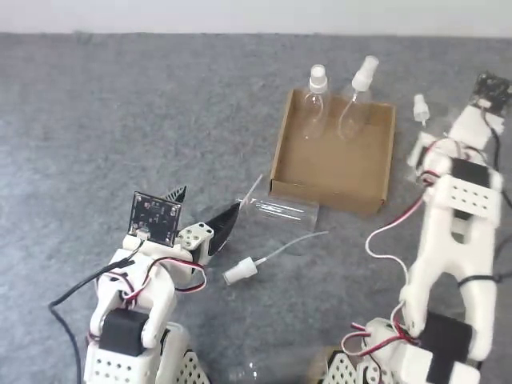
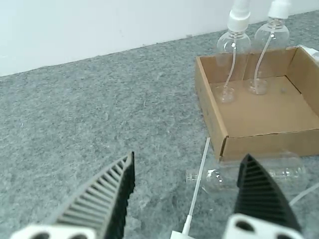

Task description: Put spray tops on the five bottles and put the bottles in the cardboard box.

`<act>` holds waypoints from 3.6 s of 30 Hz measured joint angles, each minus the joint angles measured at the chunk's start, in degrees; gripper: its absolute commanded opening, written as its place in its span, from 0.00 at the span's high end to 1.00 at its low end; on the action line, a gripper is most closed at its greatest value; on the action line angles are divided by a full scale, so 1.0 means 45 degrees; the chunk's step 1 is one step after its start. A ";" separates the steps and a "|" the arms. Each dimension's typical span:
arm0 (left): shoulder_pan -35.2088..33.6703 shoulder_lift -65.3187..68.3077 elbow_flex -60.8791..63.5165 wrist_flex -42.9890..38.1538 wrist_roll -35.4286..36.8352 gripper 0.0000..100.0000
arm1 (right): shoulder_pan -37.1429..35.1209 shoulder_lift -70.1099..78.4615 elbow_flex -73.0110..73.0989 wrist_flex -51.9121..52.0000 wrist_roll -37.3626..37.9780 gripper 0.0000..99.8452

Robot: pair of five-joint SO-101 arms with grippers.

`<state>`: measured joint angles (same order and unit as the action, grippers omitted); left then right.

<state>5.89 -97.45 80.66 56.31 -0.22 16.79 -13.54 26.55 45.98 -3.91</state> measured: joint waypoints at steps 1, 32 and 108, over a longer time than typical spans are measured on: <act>0.0000 0.0000 0.0000 0.0000 0.0000 0.70 | 0.0293 0.0137 0.0000 0.0215 0.0625 0.95; 0.0000 0.0020 0.0449 -0.0430 0.0000 0.70 | 0.1465 0.2774 -0.0234 0.6759 1.1272 0.68; 0.0000 0.0000 0.0703 -0.0430 0.0000 0.70 | -0.0449 2.0239 -2.1216 -0.1035 0.6310 0.77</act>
<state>5.89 -97.45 83.82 54.37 -0.22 14.77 77.54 -68.92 41.32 24.48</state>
